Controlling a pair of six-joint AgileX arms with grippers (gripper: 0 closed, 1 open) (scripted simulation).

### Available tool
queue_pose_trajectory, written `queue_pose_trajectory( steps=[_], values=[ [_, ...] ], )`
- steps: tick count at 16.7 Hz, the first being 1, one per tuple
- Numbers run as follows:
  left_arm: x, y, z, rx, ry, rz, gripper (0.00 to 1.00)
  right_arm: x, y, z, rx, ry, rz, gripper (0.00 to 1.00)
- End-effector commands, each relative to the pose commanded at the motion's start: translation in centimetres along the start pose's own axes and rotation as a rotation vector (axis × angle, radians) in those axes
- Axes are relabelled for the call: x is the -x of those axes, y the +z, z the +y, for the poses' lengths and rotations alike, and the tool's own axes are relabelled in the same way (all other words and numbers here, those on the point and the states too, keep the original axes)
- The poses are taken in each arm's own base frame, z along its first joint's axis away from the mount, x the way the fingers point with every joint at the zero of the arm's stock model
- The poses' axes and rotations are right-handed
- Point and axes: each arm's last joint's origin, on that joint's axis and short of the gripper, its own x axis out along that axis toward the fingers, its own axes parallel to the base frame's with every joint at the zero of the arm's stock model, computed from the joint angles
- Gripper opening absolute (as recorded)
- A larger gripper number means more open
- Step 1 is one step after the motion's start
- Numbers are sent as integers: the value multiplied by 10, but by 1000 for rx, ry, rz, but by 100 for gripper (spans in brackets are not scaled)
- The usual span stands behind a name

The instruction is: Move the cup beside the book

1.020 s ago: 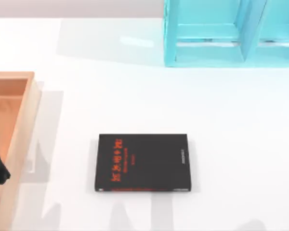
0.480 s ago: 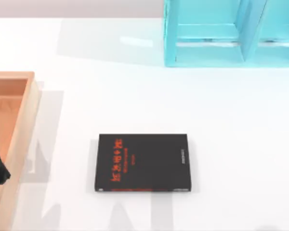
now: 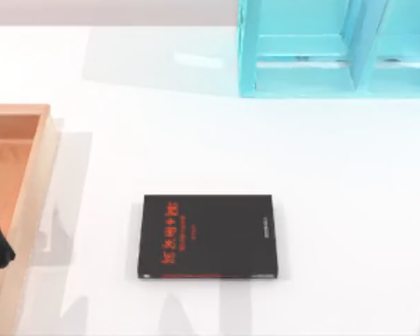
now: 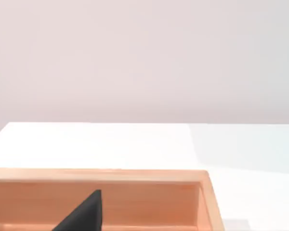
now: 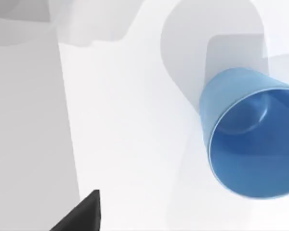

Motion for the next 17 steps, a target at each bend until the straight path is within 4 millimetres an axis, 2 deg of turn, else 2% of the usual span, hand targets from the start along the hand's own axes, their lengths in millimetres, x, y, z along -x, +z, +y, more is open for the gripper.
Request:
queue_pose_trajectory(
  steps=[3,10,13,17],
  values=[
    [0,0,0,0,0,0,100,11,-4,-1,52,16,17,100],
    [0,0,0,0,0,0,100,7,-4,-1,54,16,16,100],
    [0,0,0,0,0,0,100,-16,-6,-3,51,19,15,100],
    [0,0,0,0,0,0,100,-61,-8,-5,52,6,23,100]
  ],
)
